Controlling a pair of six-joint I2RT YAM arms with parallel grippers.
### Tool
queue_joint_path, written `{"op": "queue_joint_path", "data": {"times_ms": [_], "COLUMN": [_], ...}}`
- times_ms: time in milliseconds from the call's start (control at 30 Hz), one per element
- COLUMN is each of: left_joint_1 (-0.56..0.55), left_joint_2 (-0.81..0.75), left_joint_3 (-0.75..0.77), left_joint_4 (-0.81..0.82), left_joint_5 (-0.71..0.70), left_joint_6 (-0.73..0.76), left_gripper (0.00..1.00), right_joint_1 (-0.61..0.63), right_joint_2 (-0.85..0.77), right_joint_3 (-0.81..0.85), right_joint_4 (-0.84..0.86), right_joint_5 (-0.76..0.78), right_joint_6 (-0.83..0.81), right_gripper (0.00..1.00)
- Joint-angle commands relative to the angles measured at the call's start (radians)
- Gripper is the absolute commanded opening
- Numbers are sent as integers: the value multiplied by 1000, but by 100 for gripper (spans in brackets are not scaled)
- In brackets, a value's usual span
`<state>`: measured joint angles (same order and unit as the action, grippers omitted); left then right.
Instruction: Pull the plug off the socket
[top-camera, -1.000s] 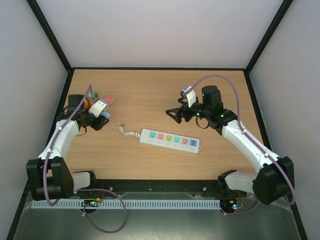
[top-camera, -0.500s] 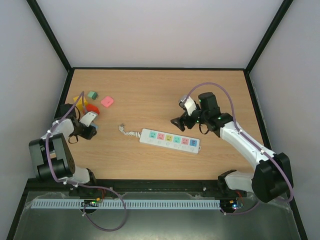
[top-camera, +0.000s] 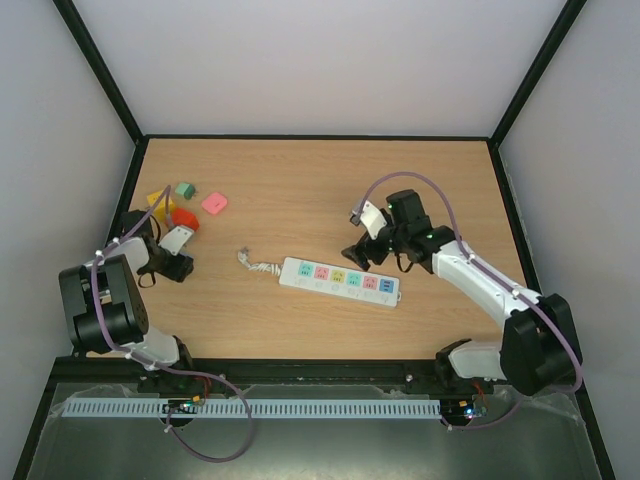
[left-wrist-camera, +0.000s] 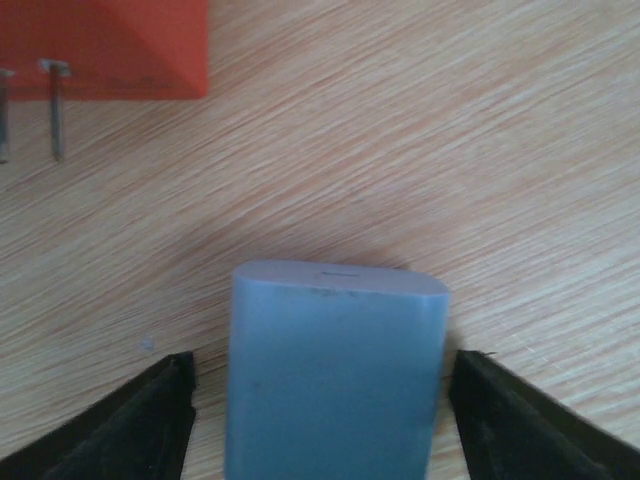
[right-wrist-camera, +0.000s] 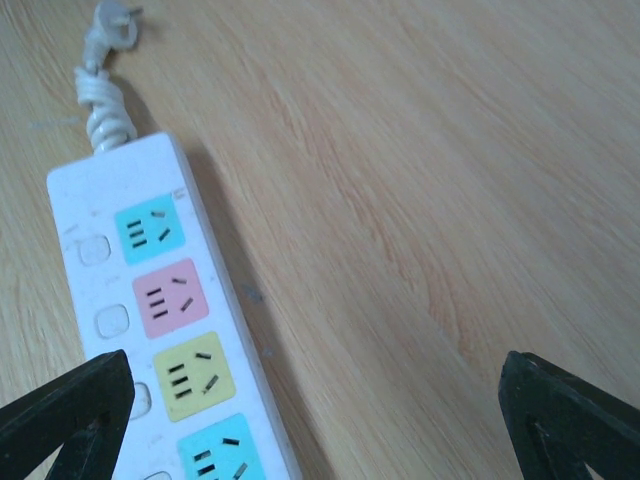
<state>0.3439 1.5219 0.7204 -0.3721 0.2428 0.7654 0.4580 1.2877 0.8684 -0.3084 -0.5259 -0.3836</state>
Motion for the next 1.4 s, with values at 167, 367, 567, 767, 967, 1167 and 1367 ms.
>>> {"op": "queue_joint_path", "data": {"times_ms": [167, 367, 567, 767, 967, 1167, 1367], "left_joint_1": [6, 6, 5, 3, 3, 2, 1], "left_joint_2": [-49, -133, -204, -267, -333, -370, -351], "left_joint_3": [-6, 26, 55, 74, 113, 107, 103], "left_joint_4": [-53, -118, -167, -195, -210, -196, -200], "left_joint_5": [16, 70, 118, 139, 164, 201, 228], "left_joint_6": [14, 20, 9, 15, -4, -28, -51], "left_gripper": [99, 99, 99, 99, 100, 99, 100], "right_joint_1": [108, 156, 201, 264, 294, 301, 295], "right_joint_2": [101, 213, 302, 353, 406, 440, 451], "right_joint_3": [-23, 35, 102, 115, 127, 139, 150], "right_joint_4": [-53, -119, -197, -206, -162, -139, -103], "right_joint_5": [163, 160, 117, 132, 214, 265, 297], "right_joint_6": [-133, -204, -251, -264, -233, -207, -118], "right_gripper": [98, 98, 98, 98, 98, 100, 77]}}
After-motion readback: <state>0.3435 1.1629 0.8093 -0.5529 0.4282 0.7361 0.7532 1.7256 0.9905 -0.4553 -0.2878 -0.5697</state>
